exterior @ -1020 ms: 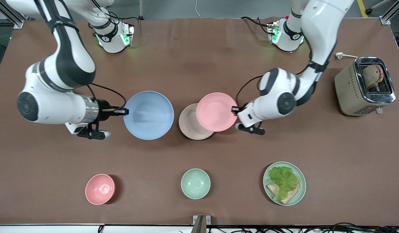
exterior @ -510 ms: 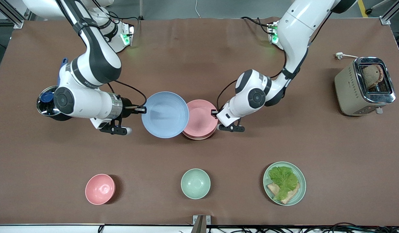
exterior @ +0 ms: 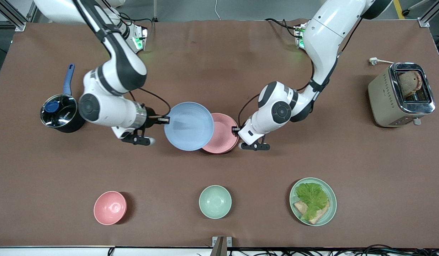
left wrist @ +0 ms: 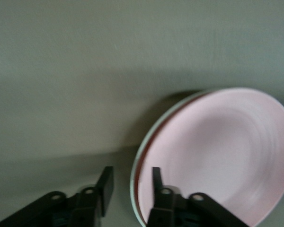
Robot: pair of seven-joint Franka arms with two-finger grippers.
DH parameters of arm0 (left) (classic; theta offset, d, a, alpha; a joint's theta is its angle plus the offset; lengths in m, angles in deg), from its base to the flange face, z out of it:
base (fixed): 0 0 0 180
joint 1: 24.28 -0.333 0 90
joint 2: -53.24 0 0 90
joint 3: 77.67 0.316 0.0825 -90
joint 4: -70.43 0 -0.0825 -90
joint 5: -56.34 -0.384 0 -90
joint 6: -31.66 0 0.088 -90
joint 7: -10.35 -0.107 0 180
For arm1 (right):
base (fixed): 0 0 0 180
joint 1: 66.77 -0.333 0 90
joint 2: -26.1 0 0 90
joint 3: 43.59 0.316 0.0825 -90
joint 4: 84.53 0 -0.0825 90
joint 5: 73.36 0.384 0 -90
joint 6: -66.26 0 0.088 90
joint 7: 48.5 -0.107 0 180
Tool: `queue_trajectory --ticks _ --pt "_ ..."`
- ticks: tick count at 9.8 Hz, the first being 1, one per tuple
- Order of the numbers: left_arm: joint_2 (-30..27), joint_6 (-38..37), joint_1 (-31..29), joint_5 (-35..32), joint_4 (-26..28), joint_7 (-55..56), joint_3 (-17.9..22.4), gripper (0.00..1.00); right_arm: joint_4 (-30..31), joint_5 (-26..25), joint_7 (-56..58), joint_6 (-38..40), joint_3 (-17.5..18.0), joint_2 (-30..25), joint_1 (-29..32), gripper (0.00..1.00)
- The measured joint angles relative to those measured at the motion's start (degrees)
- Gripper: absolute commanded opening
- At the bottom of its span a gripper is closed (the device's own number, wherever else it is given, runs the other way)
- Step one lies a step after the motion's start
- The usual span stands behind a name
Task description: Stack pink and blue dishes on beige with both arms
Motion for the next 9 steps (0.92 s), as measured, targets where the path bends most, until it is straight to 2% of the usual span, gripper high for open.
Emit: queue_trajectory --ticks 1,3,6,9 --pt "-1.1 -0.5 -0.7 -3.4 -1.0 0.5 0.1 1.00 2.2 0.0 -1.5 -4.4 2.0 0.0 -0.1 0.02" --pt "-7.6 -8.6 -3.7 -8.5 -2.2 0.8 0.1 1.00 5.9 0.0 -4.9 -12.9 5.4 0.1 -1.2 0.03" --pt "-19.9 -20.1 -10.2 -12.7 -2.3 -1.6 0.2 1.00 9.6 0.0 -7.4 -23.8 6.3 2.6 -4.7 0.04" --pt "-25.7 -24.4 -13.1 -12.7 -2.6 -4.1 0.2 1.00 10.4 0.0 -7.7 -28.5 6.2 5.6 -5.7 0.05"
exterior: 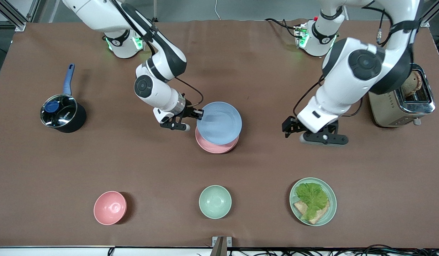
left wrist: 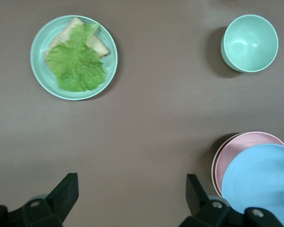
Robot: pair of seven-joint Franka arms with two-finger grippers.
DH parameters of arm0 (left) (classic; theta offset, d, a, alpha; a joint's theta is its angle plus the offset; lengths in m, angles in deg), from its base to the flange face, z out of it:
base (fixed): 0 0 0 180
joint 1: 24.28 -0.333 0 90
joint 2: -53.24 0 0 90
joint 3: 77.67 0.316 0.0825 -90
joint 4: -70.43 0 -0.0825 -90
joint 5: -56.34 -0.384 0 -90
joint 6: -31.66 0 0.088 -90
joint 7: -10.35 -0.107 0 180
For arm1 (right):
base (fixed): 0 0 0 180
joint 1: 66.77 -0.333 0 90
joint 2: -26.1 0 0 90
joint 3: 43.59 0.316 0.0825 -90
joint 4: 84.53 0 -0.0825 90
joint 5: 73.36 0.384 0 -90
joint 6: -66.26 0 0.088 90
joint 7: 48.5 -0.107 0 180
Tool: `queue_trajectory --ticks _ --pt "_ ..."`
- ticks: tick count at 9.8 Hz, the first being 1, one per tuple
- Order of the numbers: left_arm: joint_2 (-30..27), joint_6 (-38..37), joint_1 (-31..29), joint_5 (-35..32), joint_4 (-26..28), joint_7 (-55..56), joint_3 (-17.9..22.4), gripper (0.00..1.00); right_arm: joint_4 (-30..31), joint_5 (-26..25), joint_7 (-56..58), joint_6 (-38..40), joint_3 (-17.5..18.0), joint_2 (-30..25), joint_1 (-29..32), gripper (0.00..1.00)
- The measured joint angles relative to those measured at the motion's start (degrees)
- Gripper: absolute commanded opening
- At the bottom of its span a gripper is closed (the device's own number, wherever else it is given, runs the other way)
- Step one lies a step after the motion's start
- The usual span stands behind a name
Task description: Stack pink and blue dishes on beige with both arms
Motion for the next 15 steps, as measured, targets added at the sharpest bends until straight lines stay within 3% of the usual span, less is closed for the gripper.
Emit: queue_trajectory --ticks 2,3,5,6,9,12,13,15 --pt "-4.9 -8.2 -0.1 0.0 -2.2 -0.3 0.3 1.00 0.5 0.0 0.0 -1.9 0.0 1.4 -0.3 0.09" --pt "-8.0 -11.9 0.1 0.6 -2.5 -0.9 1.2 1.00 0.7 0.0 0.0 -2.2 -0.1 1.7 -0.3 0.30" --pt "-13.4 -16.9 0.5 2.9 -2.5 -5.1 5.1 1.00 0.7 0.0 0.0 -2.7 -0.3 2.5 -0.2 0.93" --pt "-15.4 -19.4 0.5 3.4 -2.5 -8.7 7.5 1.00 0.7 0.0 0.0 -2.8 -0.4 2.6 -0.2 1.00" --pt "-19.5 -22.6 0.1 4.0 -1.2 -14.2 12.0 1.00 0.0 -0.9 0.0 -1.0 -0.7 0.4 0.9 1.00" --pt "-21.2 -22.9 0.0 4.0 0.8 -14.1 11.7 1.00 -4.5 -12.2 0.0 20.7 -1.7 -10.7 8.8 1.00" --pt "-21.2 -23.4 -0.3 4.0 0.9 -13.9 11.3 1.00 -6.7 -14.5 0.0 27.5 -4.2 -15.2 10.0 1.00" --pt "-20.9 -24.3 -1.2 4.0 -0.4 -13.8 10.3 1.00 -13.5 -16.0 1.8 41.1 -12.8 -21.6 10.4 1.00"
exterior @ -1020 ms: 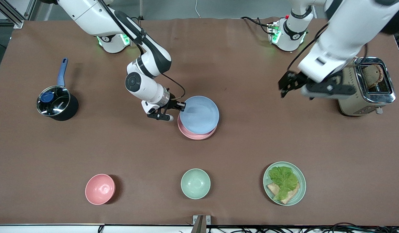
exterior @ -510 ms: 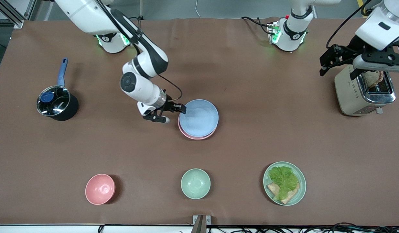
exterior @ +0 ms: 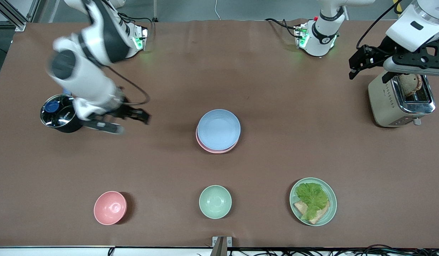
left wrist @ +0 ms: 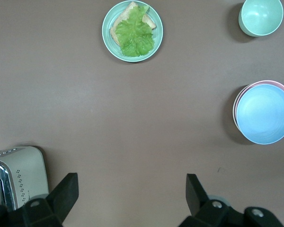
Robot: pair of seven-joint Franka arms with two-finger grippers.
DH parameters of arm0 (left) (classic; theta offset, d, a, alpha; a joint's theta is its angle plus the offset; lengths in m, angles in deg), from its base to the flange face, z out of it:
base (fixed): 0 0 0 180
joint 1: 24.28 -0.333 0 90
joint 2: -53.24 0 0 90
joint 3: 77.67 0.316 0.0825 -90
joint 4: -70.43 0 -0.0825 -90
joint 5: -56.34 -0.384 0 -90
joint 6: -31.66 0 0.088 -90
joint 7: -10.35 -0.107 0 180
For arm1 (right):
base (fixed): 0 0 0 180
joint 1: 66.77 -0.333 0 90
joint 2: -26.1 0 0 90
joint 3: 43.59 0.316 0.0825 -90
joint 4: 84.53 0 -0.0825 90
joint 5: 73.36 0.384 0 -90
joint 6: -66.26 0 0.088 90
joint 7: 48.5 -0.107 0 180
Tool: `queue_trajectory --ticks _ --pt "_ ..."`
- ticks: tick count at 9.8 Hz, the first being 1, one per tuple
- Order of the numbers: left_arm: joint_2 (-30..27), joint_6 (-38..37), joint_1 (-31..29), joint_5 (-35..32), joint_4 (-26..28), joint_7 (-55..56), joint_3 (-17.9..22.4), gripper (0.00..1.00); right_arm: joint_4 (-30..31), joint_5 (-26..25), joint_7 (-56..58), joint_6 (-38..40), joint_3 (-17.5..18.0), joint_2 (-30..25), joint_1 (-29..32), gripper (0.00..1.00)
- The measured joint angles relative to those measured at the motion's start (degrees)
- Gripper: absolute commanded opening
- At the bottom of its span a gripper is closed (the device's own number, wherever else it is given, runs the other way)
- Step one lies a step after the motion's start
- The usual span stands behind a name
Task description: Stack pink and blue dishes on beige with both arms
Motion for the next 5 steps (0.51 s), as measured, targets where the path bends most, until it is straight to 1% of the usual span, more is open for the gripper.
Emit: queue_trajectory --ticks 1,3,4,5 --pt "1.0 -2.2 -0.3 0.0 -2.1 -0.1 0.1 1.00 -4.1 -0.1 1.9 6.1 -4.1 -1.3 0.1 1.00" --pt "5.1 -6.0 -0.2 0.0 -8.1 -0.1 1.0 1.00 -10.4 -0.1 8.1 13.6 -11.5 -2.0 0.2 1.00" --pt "6.8 -6.5 0.2 0.0 -10.1 -0.1 2.4 1.00 -13.3 -0.1 12.3 17.1 -14.3 -2.0 0.3 1.00" --pt "7.5 -6.7 0.4 0.0 -10.9 -0.1 3.4 1.00 -16.5 -0.1 15.1 20.8 -16.4 -2.1 0.3 1.00"
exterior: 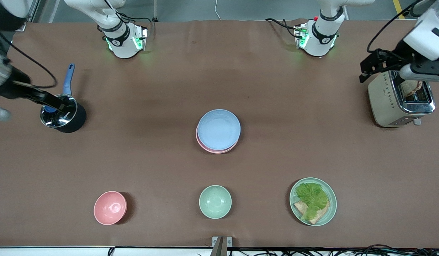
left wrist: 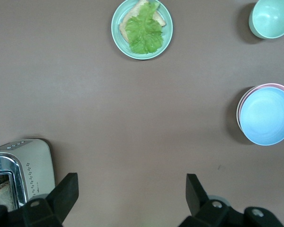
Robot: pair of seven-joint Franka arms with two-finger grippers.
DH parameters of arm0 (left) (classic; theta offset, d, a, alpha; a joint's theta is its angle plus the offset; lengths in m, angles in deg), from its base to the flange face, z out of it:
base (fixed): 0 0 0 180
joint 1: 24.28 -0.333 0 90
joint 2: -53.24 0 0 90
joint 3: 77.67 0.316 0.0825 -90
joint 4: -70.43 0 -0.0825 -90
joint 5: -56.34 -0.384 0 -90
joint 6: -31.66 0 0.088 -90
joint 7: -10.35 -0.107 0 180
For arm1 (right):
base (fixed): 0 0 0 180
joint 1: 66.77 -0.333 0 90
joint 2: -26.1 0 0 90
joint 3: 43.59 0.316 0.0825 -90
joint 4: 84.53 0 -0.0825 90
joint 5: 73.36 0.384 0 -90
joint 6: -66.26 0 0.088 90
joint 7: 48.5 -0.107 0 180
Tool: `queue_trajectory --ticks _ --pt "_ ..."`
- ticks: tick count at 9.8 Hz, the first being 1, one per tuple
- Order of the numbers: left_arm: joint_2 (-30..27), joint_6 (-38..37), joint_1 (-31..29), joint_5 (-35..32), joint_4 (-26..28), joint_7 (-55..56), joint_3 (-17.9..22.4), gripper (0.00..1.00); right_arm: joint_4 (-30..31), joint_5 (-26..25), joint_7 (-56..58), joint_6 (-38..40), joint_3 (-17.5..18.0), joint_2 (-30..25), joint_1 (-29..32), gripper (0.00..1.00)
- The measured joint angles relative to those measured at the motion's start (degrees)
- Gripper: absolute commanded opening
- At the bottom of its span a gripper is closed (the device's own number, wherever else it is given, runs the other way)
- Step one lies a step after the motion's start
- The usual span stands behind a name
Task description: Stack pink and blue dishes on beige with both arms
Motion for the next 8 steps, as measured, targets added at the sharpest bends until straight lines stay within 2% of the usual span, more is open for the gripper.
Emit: queue_trajectory --ticks 3,8 --pt "0.0 0.2 0.0 0.0 -0.2 0.0 0.9 1.00 -5.7 0.0 5.6 7.5 -2.8 -0.4 0.0 1.00" --pt "0.0 0.2 0.1 -0.4 -0.2 0.1 1.1 1.00 -5.6 -2.8 12.6 7.6 -3.0 -0.2 0.1 1.00"
